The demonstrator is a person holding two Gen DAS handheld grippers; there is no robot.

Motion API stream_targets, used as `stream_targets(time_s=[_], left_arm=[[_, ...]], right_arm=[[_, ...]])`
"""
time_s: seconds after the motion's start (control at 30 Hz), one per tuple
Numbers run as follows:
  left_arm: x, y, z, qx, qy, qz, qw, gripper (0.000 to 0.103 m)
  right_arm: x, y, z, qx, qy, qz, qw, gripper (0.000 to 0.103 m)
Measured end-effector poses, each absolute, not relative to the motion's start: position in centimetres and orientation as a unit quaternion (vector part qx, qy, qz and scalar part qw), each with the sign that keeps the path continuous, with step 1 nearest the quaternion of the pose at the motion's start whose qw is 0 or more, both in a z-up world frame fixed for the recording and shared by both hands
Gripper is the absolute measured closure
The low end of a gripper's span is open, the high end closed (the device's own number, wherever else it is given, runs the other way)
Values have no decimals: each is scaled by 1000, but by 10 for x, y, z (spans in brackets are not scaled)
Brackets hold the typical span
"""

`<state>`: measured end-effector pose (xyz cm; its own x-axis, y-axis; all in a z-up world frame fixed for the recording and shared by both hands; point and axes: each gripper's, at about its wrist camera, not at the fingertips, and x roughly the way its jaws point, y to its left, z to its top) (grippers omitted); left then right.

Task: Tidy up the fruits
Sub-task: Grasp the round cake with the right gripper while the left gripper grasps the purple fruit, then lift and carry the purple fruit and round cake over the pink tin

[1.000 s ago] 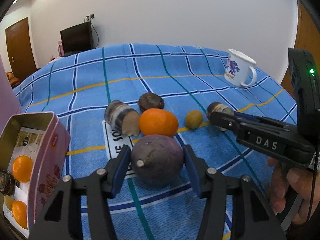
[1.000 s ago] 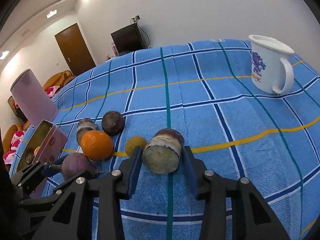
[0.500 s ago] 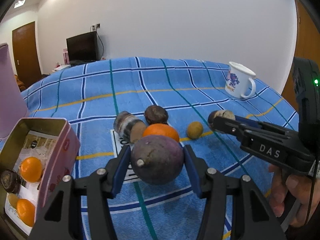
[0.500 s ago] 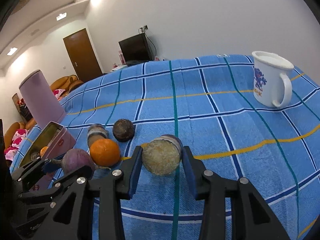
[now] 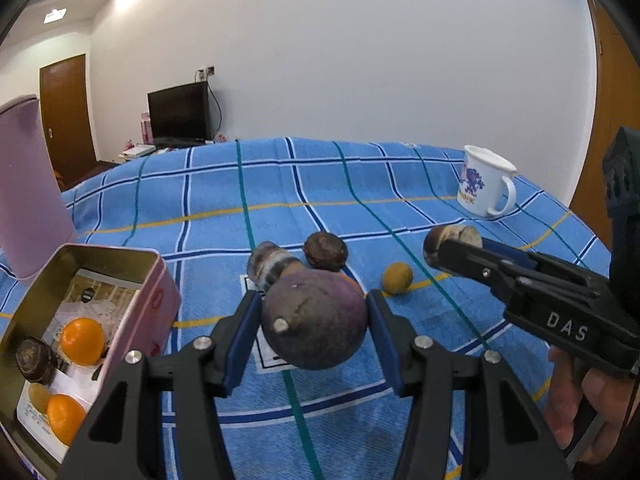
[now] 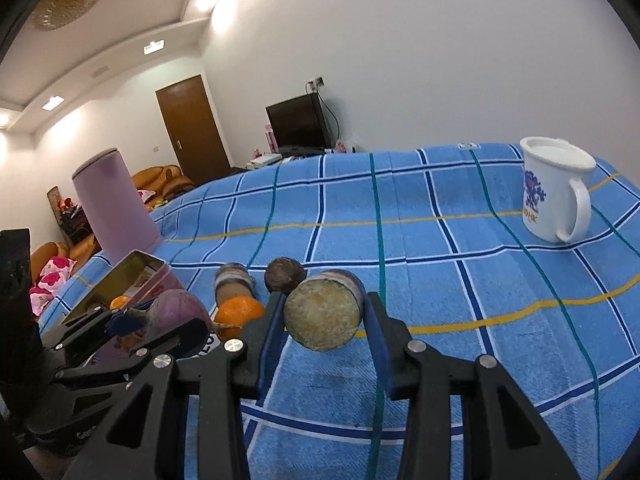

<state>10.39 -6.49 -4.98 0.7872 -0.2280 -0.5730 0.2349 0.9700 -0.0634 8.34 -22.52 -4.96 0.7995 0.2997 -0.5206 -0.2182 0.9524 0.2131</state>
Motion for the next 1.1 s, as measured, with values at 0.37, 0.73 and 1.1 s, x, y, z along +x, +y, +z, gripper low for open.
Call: stream_targets(time_s=[0.37,0.73,1.1], left_arm=[[95,-60,-43,-2,275,-111,955,47],[86,-55,-38,-11,247,-100,964,47],[84,-51,-37,-17,244,-98,965,47]], right_arm=[[67,-219,-42,56,247,142,957,62],[53,-211,-37,38,217,145,965,62],[56,-215,-38,53,225,149,961,63]])
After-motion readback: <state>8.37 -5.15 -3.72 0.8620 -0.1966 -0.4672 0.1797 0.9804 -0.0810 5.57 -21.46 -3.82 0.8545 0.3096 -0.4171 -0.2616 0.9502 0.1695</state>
